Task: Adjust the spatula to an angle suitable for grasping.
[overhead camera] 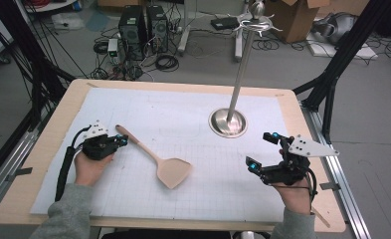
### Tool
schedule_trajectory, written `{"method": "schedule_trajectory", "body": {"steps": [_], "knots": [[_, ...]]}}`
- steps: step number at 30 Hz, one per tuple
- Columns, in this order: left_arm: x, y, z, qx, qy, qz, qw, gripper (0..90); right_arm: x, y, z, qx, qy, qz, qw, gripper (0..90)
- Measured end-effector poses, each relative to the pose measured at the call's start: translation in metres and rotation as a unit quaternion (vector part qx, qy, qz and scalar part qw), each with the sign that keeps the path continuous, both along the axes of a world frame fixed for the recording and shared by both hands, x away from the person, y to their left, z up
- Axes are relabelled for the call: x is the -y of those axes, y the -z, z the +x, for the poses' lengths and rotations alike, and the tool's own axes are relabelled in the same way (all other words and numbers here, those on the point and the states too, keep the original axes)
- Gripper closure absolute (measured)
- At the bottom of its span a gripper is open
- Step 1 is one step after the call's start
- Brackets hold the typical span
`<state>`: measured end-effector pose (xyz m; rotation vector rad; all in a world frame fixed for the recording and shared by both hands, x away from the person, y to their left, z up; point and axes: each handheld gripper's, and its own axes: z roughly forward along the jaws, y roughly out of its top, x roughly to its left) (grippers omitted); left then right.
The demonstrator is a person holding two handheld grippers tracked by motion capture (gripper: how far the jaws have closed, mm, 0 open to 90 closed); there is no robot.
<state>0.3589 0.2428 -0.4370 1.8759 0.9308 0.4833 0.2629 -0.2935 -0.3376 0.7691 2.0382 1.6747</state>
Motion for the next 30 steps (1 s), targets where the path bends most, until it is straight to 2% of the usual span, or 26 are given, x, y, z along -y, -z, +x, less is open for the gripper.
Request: {"method": "schedule_trajectory", "body": {"steps": [3, 8, 10, 11, 17, 20, 26, 30], "knots": [[0.001, 0.003, 0.002, -0.002, 0.001, 0.009, 1.0000, 89.6, 0.000, 0.001, 0.001, 0.001, 0.001, -0.001, 1.0000, 0.7], [0.000, 0.007, 0.005, -0.014, -0.006, 0.008, 0.9999, 89.6, 0.000, 0.001, 0.001, -0.001, 0.001, -0.001, 1.0000, 0.8], [0.001, 0.009, 0.007, -0.018, -0.011, 0.009, 0.9997, 89.6, 0.000, 0.001, 0.001, 0.002, 0.001, -0.002, 1.0000, 0.8], [0.000, 0.010, 0.008, -0.021, -0.012, 0.015, 0.9996, 89.6, -0.001, 0.001, 0.000, -0.004, 0.001, -0.002, 1.0000, 0.8], [-0.001, 0.010, 0.011, -0.021, -0.021, 0.009, 0.9995, 89.6, 0.000, 0.001, 0.000, 0.007, 0.005, 0.000, 1.0000, 0.8], [0.002, 0.011, 0.014, -0.032, -0.018, 0.018, 0.9992, 89.6, 0.001, 0.001, 0.001, 0.006, 0.006, 0.000, 1.0000, 0.8], [0.007, 0.012, 0.018, -0.039, -0.015, 0.034, 0.9986, 89.6, -0.001, 0.002, 0.002, 0.004, 0.001, -0.004, 1.0000, 0.7], [0.009, 0.012, 0.022, -0.042, -0.016, 0.030, 0.9985, 89.6, -0.002, 0.002, 0.003, 0.001, 0.000, -0.008, 1.0000, 0.8]]}}
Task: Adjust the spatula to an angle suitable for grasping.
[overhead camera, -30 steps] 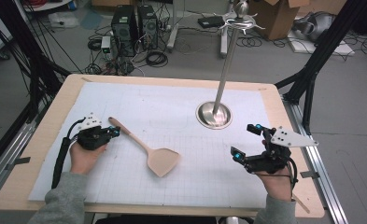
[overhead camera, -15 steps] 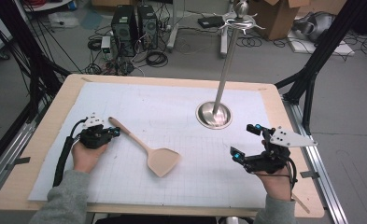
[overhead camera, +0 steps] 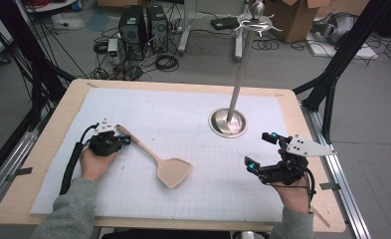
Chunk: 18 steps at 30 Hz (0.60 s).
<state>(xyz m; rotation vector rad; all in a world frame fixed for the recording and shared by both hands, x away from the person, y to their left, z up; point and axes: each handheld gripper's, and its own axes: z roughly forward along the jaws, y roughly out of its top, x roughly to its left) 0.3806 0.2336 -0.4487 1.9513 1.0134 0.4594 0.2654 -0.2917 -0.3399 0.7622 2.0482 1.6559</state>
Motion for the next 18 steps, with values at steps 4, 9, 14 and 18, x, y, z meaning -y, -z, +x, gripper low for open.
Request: {"method": "schedule_trajectory", "body": {"steps": [4, 9, 14, 18], "knots": [[0.004, 0.000, 0.004, 0.006, 0.003, 0.008, 0.9999, 89.6, 0.000, 0.000, 0.000, -0.001, 0.000, 0.001, 1.0000, 0.8], [0.005, 0.000, 0.005, 0.008, 0.003, 0.008, 0.9999, 89.6, 0.000, 0.000, 0.000, -0.005, 0.000, 0.002, 1.0000, 0.8], [0.009, -0.001, 0.011, 0.007, 0.010, 0.015, 0.9998, 89.6, -0.002, 0.001, 0.000, -0.007, -0.003, -0.002, 1.0000, 0.8], [0.014, -0.001, 0.015, 0.011, 0.016, 0.022, 0.9996, 89.7, -0.001, 0.001, 0.001, -0.005, -0.002, -0.002, 1.0000, 0.8]]}}
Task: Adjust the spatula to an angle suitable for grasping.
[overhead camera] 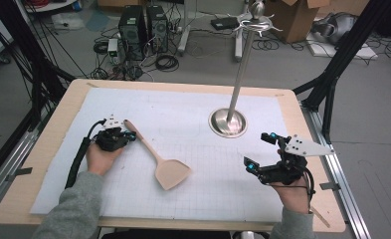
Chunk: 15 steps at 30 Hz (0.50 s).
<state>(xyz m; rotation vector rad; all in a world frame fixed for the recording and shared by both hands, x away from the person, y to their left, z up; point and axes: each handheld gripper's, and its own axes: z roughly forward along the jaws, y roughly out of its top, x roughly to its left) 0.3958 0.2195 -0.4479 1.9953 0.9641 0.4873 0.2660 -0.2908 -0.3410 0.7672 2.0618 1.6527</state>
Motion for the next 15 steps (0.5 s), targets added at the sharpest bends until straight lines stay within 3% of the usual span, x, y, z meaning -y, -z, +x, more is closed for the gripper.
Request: {"method": "schedule_trajectory", "body": {"steps": [11, 15], "knots": [[0.008, 0.000, 0.002, 0.016, 0.021, 0.000, 0.9996, 89.6, 0.000, 0.000, 0.000, 0.000, 0.000, 0.000, 1.0000, 0.8], [0.011, -0.002, 0.007, 0.007, 0.024, 0.002, 0.9997, 89.7, -0.002, 0.001, 0.001, -0.002, -0.001, -0.004, 1.0000, 0.8]]}}
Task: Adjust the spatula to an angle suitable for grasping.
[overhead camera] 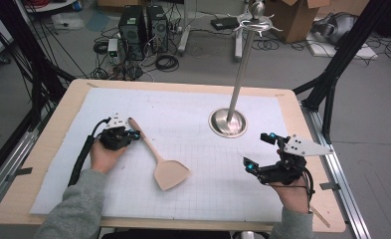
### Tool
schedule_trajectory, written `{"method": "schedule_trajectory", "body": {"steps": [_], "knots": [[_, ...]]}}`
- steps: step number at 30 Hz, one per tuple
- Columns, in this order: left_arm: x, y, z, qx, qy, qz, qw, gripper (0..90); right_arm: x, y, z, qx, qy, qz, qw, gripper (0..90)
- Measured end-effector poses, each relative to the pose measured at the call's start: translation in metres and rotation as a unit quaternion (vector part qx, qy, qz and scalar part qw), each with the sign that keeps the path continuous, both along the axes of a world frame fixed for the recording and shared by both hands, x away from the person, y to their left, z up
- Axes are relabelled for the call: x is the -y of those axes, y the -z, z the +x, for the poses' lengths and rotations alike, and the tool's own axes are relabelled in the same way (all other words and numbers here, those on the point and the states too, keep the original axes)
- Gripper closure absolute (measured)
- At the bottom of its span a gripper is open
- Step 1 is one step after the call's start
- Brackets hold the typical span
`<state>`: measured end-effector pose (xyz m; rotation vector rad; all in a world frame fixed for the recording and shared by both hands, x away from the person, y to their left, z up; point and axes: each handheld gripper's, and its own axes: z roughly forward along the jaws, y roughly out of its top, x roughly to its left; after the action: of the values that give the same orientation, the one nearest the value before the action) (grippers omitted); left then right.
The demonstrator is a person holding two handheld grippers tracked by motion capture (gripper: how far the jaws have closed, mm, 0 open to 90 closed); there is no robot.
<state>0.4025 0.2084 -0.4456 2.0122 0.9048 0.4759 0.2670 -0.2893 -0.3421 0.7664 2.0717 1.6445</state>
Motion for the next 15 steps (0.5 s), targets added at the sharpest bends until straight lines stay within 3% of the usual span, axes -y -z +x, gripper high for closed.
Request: {"method": "schedule_trajectory", "body": {"steps": [15], "knots": [[0.013, 0.001, 0.011, 0.002, 0.007, 0.007, 0.9999, 89.7, 0.002, 0.001, 0.000, -0.001, 0.001, 0.003, 1.0000, 0.8]]}}
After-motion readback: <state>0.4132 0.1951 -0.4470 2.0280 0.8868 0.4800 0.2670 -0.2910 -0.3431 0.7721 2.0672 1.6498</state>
